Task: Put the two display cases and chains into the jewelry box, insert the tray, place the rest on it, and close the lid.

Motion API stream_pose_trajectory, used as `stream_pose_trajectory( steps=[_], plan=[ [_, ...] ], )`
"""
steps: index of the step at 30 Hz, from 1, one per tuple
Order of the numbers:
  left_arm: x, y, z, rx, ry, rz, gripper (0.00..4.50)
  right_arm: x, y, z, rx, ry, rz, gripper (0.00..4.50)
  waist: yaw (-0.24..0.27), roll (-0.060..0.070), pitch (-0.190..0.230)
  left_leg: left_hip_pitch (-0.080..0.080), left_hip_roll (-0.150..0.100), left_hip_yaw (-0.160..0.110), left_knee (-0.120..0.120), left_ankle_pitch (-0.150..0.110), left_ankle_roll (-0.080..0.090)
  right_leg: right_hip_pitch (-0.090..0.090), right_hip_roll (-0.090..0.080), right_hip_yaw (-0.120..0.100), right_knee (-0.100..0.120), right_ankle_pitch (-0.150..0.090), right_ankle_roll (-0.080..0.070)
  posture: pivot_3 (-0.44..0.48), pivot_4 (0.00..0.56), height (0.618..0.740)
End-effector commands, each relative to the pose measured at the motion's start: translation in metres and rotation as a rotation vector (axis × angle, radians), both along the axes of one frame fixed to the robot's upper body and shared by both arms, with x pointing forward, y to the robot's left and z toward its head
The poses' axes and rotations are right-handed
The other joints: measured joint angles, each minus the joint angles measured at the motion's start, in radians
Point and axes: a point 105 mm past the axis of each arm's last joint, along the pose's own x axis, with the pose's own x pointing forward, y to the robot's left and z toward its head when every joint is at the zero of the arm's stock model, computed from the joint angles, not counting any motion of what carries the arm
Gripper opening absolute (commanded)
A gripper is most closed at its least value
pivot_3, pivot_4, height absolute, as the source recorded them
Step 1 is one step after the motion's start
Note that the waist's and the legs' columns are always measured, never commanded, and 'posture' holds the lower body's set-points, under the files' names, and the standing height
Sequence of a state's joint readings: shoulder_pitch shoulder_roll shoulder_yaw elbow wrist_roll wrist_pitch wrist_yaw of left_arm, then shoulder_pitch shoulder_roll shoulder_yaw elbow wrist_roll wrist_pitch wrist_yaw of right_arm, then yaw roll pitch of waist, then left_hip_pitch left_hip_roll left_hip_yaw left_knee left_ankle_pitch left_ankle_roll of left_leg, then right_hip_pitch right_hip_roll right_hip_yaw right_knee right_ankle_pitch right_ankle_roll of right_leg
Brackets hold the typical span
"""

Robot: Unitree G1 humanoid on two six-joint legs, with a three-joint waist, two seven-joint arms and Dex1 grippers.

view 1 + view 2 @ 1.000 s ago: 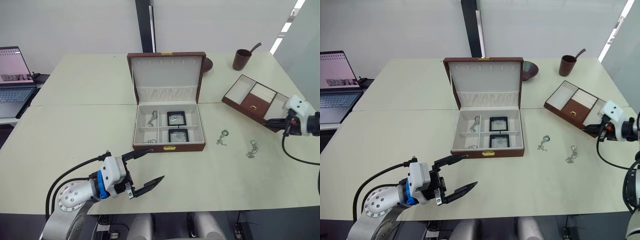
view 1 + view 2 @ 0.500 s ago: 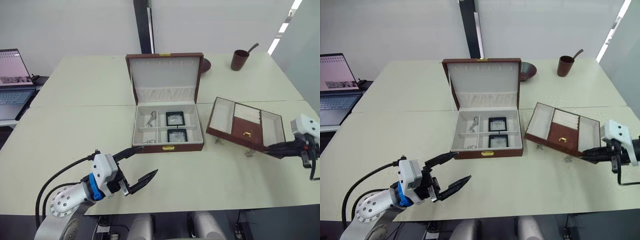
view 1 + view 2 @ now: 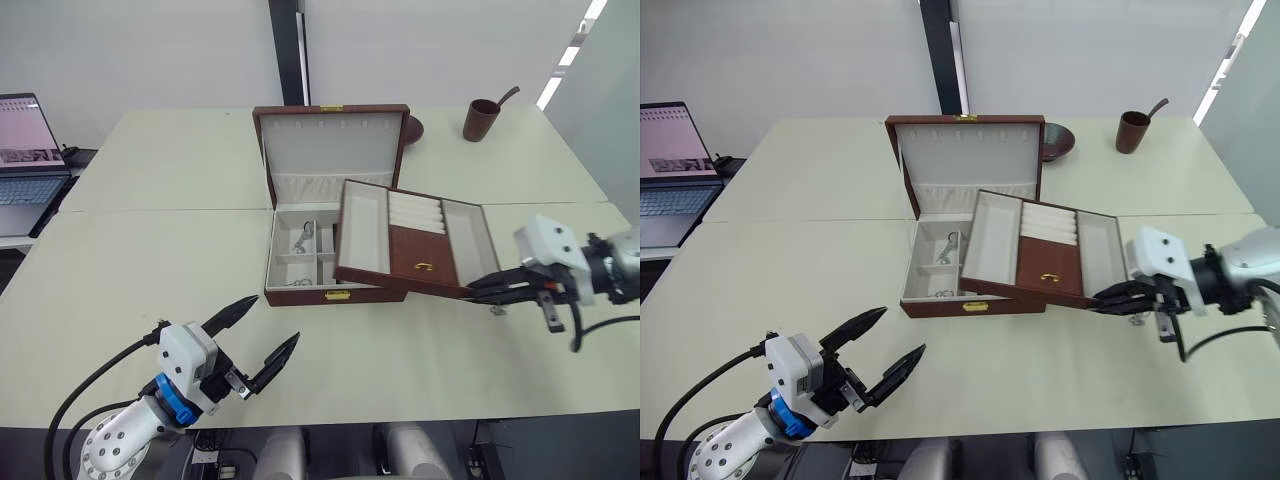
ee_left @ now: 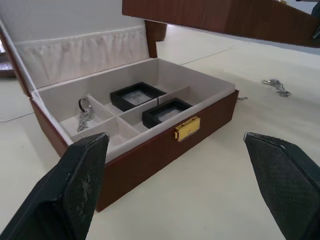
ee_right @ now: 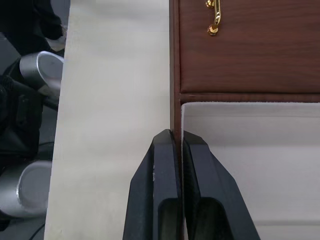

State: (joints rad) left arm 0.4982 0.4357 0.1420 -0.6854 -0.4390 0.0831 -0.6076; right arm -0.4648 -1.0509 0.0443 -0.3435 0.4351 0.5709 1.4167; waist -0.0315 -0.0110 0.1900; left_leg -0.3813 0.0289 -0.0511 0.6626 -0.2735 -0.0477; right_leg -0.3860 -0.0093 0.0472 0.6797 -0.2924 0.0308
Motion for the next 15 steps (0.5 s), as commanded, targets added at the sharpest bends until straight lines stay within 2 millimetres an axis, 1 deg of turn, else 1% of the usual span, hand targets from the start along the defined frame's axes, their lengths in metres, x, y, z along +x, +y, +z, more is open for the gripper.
stream_pose_trajectory(
  steps=[1, 3, 7, 11, 15],
  plan=[
    [-0.004, -0.003, 0.011, 0.011, -0.05, 0.026, 4.5, 0.006, 0.013, 0.0, -0.022, -0.032, 0.043, 0.02, 0.002, -0.001, 0.0, 0.0, 0.0, 0.0, 0.0, 0.0, 0.0, 0.0, 0.0, 0.0, 0.0, 0.0, 0.0, 0.0, 0.15, 0.74],
    [-0.006, -0.003, 0.012, -0.001, -0.05, 0.053, 4.5, 0.013, 0.019, -0.007, -0.068, -0.03, 0.035, 0.02, 0.004, -0.001, 0.0, -0.001, 0.0, 0.0, 0.0, 0.0, 0.0, 0.0, -0.001, 0.0, 0.0, 0.0, 0.0, 0.0, 0.15, 0.74],
    [-0.009, -0.002, 0.015, -0.015, -0.055, 0.098, 4.5, 0.031, 0.029, -0.015, -0.117, -0.041, -0.013, 0.02, 0.003, -0.002, 0.001, -0.001, -0.001, 0.0, 0.0, 0.0, 0.0, -0.001, -0.002, 0.0, 0.0, 0.0, 0.0, 0.0, 0.15, 0.74],
    [-0.013, -0.003, 0.016, -0.022, -0.05, 0.119, 4.5, 0.037, 0.043, -0.017, -0.111, -0.066, -0.003, 0.02, 0.003, -0.002, 0.001, -0.001, -0.001, 0.0, 0.0, 0.0, 0.0, -0.001, -0.001, 0.0, 0.0, 0.0, 0.0, 0.0, 0.15, 0.74],
    [-0.014, 0.003, 0.016, -0.042, -0.044, 0.166, 4.5, 0.044, 0.06, -0.019, -0.111, -0.093, -0.01, 0.02, -0.004, -0.002, 0.001, -0.001, 0.0, 0.001, 0.0, 0.0, 0.0, -0.002, -0.001, 0.0, 0.0, 0.0, 0.0, 0.0, 0.15, 0.74]
  ],
)
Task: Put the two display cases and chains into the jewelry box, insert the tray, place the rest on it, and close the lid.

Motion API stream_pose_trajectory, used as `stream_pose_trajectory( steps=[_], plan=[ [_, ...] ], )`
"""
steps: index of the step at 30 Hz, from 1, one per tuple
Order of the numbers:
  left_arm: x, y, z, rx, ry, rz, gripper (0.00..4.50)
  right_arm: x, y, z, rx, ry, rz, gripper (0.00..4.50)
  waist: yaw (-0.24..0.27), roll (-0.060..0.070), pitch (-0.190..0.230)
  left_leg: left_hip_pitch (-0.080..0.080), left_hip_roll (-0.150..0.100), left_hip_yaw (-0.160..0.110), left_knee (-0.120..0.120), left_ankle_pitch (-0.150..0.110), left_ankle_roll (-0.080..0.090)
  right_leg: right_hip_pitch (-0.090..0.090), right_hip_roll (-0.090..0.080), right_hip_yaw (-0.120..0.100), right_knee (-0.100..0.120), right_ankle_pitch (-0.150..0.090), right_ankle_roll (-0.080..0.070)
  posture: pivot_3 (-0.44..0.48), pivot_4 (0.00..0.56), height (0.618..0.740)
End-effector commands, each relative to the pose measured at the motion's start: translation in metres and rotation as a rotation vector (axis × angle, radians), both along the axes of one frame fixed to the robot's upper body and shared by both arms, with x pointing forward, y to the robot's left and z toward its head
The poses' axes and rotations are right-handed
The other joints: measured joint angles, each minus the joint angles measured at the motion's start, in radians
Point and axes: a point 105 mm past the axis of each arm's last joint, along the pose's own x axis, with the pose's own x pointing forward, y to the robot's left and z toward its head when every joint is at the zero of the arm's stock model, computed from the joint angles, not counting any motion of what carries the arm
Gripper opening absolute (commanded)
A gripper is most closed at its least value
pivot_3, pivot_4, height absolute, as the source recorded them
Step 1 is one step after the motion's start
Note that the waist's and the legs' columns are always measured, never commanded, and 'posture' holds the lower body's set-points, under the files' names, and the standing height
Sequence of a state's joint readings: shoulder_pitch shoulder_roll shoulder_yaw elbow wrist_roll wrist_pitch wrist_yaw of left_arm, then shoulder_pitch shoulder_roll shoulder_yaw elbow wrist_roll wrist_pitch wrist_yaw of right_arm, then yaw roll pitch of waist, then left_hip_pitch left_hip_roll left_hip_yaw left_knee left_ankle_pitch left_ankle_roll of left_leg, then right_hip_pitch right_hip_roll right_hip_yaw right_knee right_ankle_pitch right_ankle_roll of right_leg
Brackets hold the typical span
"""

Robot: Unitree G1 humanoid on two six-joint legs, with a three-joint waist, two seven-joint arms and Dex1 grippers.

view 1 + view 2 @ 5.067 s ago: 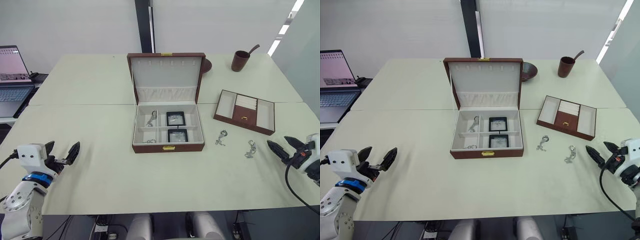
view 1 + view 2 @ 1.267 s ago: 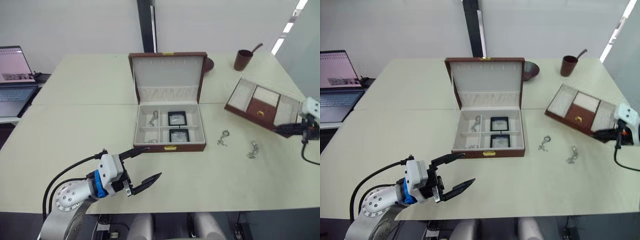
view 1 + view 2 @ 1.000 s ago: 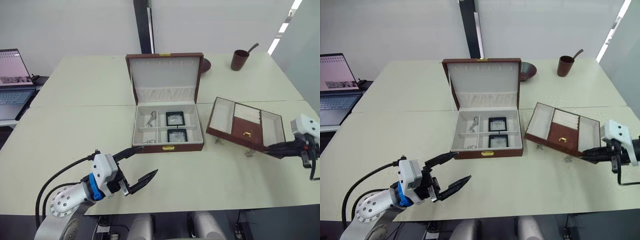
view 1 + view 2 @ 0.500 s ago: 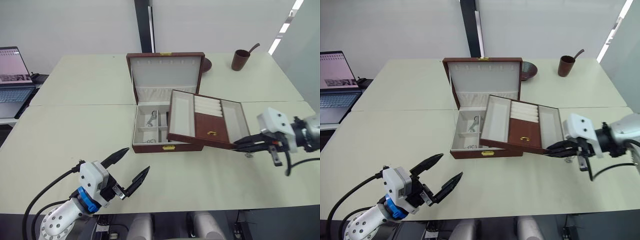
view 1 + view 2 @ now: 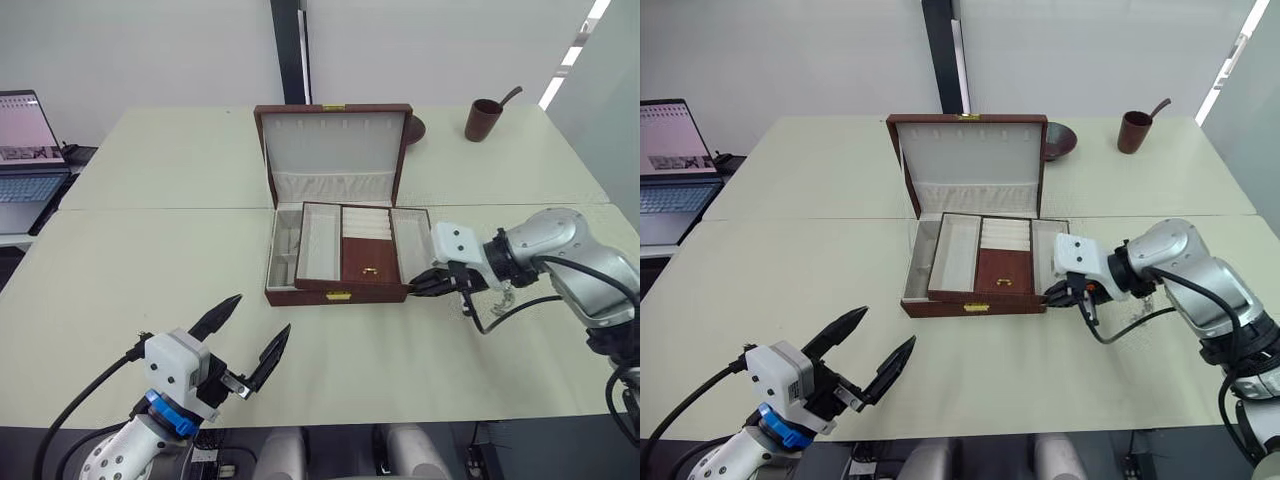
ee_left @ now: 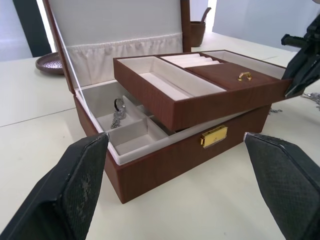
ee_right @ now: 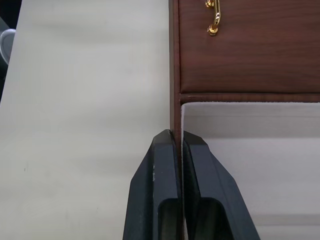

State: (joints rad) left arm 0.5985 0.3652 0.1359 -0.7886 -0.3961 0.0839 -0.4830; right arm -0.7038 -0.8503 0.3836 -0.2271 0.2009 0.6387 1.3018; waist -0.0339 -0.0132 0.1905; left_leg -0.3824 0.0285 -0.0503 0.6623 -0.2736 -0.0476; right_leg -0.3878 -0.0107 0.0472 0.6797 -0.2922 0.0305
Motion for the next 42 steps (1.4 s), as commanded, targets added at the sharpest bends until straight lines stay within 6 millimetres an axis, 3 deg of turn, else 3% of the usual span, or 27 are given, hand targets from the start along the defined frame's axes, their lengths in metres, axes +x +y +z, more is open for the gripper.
stream_pose_trajectory(
  steps=[1, 13, 21, 42],
  plan=[
    [-0.004, 0.001, 0.009, -0.017, -0.031, 0.027, 4.5, 0.007, 0.014, 0.014, 0.008, -0.085, 0.007, 0.02, -0.002, 0.0, 0.0, 0.0, 0.0, 0.0, 0.0, 0.0, 0.0, 0.0, 0.0, 0.0, 0.0, 0.0, 0.0, 0.0, 0.15, 0.74],
    [0.0, 0.011, 0.008, -0.038, -0.03, 0.082, 4.5, 0.021, 0.029, 0.011, -0.021, -0.126, 0.023, 0.02, 0.0, -0.001, 0.0, 0.0, 0.0, 0.0, 0.0, 0.0, 0.0, 0.0, 0.0, 0.0, 0.0, 0.0, 0.0, 0.0, 0.15, 0.74],
    [-0.005, 0.017, -0.004, -0.04, -0.018, 0.085, 4.5, 0.022, 0.036, 0.006, -0.068, -0.113, 0.058, 0.02, -0.002, -0.002, -0.001, 0.0, 0.0, 0.0, 0.0, 0.0, 0.0, 0.0, 0.0, -0.001, 0.0, 0.0, 0.0, 0.0, 0.15, 0.74],
    [-0.003, 0.007, -0.003, -0.064, -0.039, 0.086, 4.5, 0.025, 0.042, 0.003, -0.1, -0.06, 0.021, 0.02, -0.007, -0.003, -0.002, 0.001, 0.0, 0.0, 0.0, 0.0, 0.0, 0.0, 0.0, 0.0, 0.0, 0.0, 0.0, 0.0, 0.15, 0.74]
  ],
)
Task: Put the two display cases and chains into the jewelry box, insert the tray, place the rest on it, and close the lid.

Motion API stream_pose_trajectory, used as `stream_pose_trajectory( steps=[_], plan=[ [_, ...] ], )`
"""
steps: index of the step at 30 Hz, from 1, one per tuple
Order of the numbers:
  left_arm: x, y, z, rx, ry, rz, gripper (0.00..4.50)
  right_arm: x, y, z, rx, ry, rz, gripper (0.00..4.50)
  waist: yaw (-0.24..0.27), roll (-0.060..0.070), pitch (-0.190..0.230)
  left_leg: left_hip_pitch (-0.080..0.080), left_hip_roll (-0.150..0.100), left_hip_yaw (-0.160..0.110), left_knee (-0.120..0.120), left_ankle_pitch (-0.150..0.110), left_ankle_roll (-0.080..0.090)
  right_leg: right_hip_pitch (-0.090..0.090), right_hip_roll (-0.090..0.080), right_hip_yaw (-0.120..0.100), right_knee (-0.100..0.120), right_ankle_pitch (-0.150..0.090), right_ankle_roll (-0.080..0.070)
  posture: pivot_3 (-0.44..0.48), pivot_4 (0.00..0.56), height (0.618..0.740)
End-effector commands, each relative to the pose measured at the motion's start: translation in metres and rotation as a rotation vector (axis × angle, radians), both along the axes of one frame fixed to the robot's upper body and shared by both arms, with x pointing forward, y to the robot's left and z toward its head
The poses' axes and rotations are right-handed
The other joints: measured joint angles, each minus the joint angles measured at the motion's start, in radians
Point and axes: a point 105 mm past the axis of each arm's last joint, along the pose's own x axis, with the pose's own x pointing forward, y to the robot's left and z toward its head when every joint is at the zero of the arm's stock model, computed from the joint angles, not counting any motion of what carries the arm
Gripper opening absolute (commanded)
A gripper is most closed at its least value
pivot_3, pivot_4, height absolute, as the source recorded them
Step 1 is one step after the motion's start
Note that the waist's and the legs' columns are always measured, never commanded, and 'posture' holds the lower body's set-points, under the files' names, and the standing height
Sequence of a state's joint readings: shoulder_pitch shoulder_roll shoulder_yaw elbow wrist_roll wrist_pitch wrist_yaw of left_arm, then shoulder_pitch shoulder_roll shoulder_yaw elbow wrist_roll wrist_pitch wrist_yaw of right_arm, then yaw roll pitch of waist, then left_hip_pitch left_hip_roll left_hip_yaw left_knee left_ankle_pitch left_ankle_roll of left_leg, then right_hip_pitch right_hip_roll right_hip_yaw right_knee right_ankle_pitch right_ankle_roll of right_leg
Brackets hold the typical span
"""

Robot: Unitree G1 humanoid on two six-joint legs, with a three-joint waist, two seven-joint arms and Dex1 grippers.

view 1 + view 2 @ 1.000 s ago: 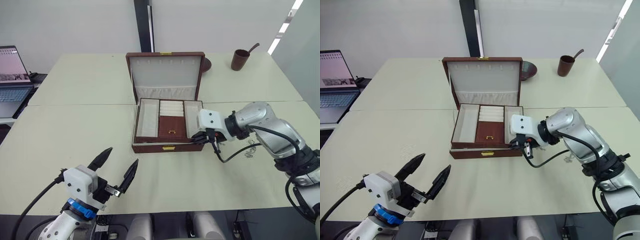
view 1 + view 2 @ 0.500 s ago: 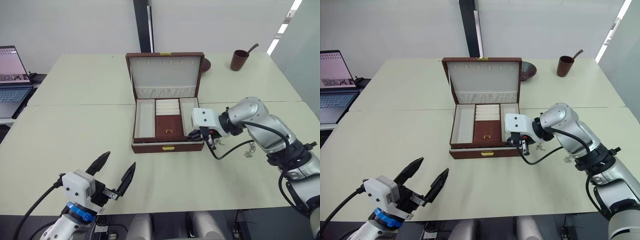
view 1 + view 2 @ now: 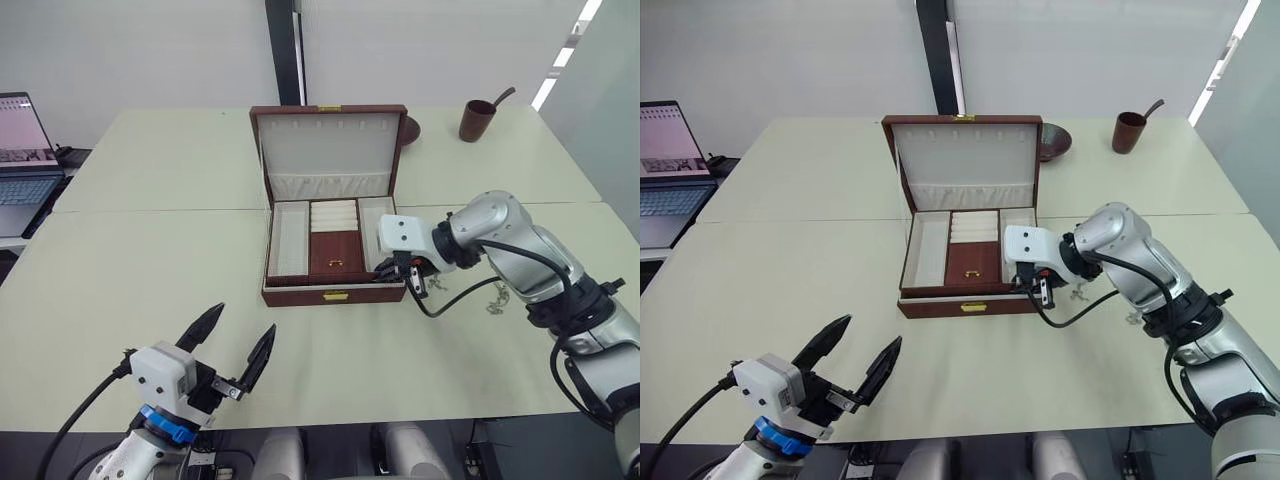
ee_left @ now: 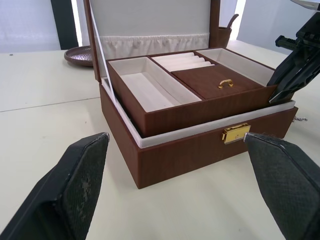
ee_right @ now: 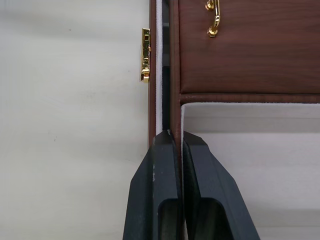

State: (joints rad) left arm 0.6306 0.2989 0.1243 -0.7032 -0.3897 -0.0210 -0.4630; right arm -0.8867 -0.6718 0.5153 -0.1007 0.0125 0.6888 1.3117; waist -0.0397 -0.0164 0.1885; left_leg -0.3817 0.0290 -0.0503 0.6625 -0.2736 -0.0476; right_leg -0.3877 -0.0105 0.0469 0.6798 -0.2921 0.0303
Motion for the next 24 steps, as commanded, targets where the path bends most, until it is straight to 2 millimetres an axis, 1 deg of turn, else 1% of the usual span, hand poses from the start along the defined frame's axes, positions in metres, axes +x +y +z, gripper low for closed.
stream_pose_trajectory(
  steps=[1, 15, 20, 24],
  plan=[
    [-0.001, -0.004, 0.01, -0.001, -0.037, -0.003, 4.5, 0.0, 0.005, 0.001, -0.009, -0.002, 0.008, 0.02, -0.002, 0.0, 0.0, 0.0, 0.0, 0.0, 0.0, 0.0, 0.0, 0.0, 0.0, 0.0, 0.0, 0.0, 0.0, 0.0, 0.15, 0.74],
    [-0.001, -0.003, 0.009, -0.005, -0.031, 0.005, 4.5, -0.005, 0.014, 0.0, 0.0, 0.005, 0.055, 0.02, -0.013, 0.0, 0.0, 0.0, 0.0, -0.001, 0.0, 0.0, 0.0, 0.0, 0.0, 0.0, 0.0, 0.0, 0.0, 0.0, 0.15, 0.74],
    [-0.001, -0.003, 0.009, -0.007, -0.027, 0.01, 4.5, -0.008, 0.017, 0.006, 0.013, 0.004, 0.084, 0.02, -0.016, 0.0, 0.0, 0.0, 0.001, -0.001, -0.001, 0.0, 0.0, 0.0, 0.001, -0.001, 0.0, 0.0, 0.0, 0.0, 0.15, 0.74],
    [-0.001, -0.005, 0.01, -0.007, -0.028, 0.009, 4.5, -0.01, 0.017, 0.006, 0.014, 0.003, 0.096, 0.02, -0.015, 0.0, 0.0, -0.001, 0.0, -0.001, -0.001, 0.0, 0.0, -0.001, 0.001, -0.001, 0.0, 0.0, 0.0, 0.0, 0.15, 0.74]
  ],
)
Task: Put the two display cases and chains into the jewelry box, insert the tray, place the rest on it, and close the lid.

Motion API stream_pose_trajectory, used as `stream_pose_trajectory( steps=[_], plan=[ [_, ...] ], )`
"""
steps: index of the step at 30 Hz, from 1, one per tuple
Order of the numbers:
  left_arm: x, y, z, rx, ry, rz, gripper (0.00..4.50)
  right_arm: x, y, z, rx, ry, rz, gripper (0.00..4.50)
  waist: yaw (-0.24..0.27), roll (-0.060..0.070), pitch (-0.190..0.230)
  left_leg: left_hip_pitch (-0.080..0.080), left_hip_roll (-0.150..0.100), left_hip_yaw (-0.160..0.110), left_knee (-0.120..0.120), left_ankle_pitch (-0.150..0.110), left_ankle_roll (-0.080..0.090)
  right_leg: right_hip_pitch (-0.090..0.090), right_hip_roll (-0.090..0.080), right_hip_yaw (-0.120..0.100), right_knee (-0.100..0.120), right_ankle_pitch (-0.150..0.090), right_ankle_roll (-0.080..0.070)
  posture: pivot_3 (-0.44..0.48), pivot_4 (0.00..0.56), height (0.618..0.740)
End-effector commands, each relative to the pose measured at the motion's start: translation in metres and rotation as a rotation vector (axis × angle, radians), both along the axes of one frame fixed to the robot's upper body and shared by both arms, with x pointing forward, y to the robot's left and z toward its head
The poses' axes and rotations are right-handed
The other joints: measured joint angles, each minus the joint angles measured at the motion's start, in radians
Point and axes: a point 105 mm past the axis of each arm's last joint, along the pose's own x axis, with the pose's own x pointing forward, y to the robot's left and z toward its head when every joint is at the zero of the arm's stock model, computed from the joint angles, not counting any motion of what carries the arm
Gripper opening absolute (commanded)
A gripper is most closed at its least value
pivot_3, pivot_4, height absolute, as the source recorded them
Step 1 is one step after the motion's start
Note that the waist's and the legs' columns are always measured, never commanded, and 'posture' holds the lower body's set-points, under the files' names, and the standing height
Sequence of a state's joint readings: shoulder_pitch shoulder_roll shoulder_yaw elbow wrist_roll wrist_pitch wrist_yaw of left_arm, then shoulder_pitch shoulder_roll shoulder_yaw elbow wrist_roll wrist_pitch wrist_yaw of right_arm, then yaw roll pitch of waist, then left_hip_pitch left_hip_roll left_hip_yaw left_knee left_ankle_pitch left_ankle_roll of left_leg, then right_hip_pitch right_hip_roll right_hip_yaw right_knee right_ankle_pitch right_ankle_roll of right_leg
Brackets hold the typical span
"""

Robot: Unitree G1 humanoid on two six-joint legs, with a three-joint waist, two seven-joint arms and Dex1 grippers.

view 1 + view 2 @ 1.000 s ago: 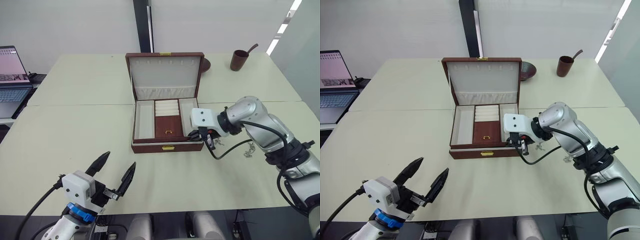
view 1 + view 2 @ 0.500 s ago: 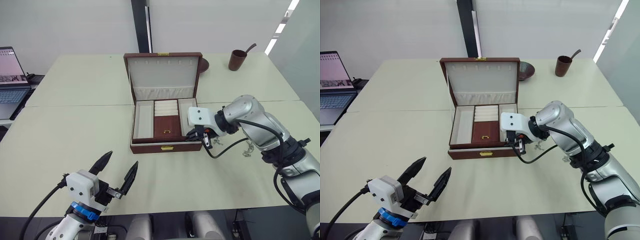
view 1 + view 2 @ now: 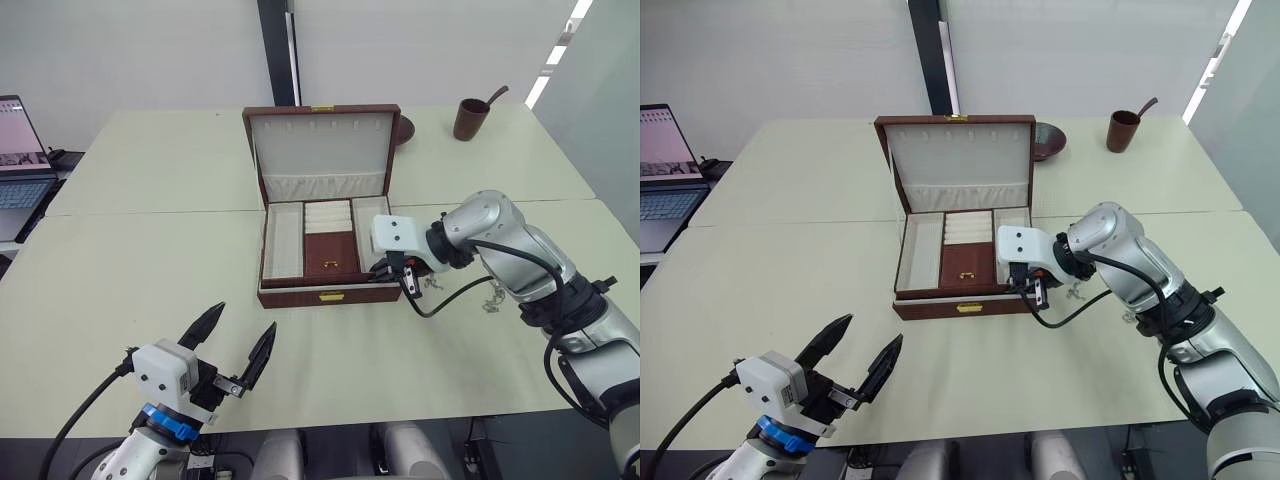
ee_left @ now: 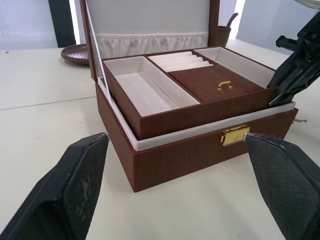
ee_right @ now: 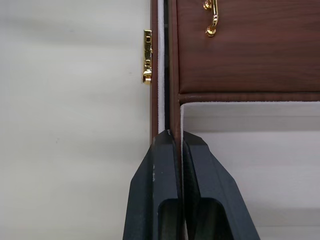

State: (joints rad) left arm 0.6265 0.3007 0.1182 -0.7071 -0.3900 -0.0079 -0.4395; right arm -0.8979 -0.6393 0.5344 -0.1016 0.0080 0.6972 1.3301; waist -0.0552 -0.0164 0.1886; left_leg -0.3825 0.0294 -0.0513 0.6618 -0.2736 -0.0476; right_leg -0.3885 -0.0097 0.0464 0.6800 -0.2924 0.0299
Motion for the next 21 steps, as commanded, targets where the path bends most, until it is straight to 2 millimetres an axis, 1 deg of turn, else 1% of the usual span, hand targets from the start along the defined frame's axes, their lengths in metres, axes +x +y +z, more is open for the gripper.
stream_pose_trajectory(
  steps=[1, 7, 13, 15, 16, 19, 21],
  plan=[
    [-0.002, -0.005, 0.01, -0.002, -0.035, -0.006, 4.5, -0.006, 0.007, 0.008, 0.014, -0.016, 0.06, 0.02, 0.0, 0.0, 0.0, 0.0, 0.0, 0.0, 0.0, 0.0, 0.0, 0.0, 0.0, 0.0, 0.0, 0.0, 0.0, 0.0, 0.15, 0.74],
    [-0.001, -0.005, 0.01, -0.002, -0.036, -0.005, 4.5, -0.002, 0.006, 0.005, 0.007, -0.024, 0.042, 0.02, 0.0, 0.0, 0.0, 0.0, 0.0, 0.0, 0.0, 0.0, 0.0, 0.0, 0.0, 0.0, 0.0, 0.0, 0.0, 0.0, 0.15, 0.74],
    [-0.001, -0.006, 0.01, 0.0, -0.037, -0.009, 4.5, 0.002, 0.006, 0.007, 0.013, -0.033, 0.041, 0.02, -0.001, 0.0, 0.0, 0.0, 0.0, 0.0, 0.0, 0.0, 0.0, 0.0, 0.0, 0.0, 0.0, 0.0, 0.0, 0.0, 0.15, 0.74],
    [-0.001, -0.006, 0.011, 0.0, -0.039, -0.01, 4.5, 0.004, 0.008, 0.013, 0.05, -0.029, 0.027, 0.55, -0.002, 0.0, 0.0, 0.001, 0.0, 0.0, 0.0, 0.0, 0.0, 0.0, 0.0, 0.0, 0.0, 0.0, 0.0, 0.0, 0.15, 0.74],
    [-0.002, -0.007, 0.011, 0.001, -0.04, -0.01, 4.5, 0.005, 0.007, 0.018, 0.076, -0.021, 0.017, 0.72, -0.002, 0.0, 0.0, 0.001, 0.0, 0.0, 0.0, 0.0, 0.0, 0.0, 0.0, 0.0, 0.0, 0.0, 0.0, 0.0, 0.15, 0.74],
    [-0.002, -0.007, 0.012, 0.0, -0.041, -0.009, 4.5, 0.006, 0.007, 0.035, 0.184, -0.008, 0.006, 1.43, 0.001, 0.0, 0.0, 0.0, 0.0, 0.0, 0.0, 0.0, 0.0, 0.0, 0.0, 0.0, 0.0, 0.0, 0.0, 0.0, 0.15, 0.74],
    [-0.001, -0.008, 0.012, 0.0, -0.041, -0.01, 4.5, 0.009, 0.006, 0.043, 0.257, -0.018, -0.009, 1.98, 0.002, 0.0, 0.0, -0.001, -0.001, 0.0, 0.0, 0.0, 0.0, 0.0, -0.001, 0.0, 0.0, 0.0, 0.0, 0.0, 0.15, 0.74]
  ],
)
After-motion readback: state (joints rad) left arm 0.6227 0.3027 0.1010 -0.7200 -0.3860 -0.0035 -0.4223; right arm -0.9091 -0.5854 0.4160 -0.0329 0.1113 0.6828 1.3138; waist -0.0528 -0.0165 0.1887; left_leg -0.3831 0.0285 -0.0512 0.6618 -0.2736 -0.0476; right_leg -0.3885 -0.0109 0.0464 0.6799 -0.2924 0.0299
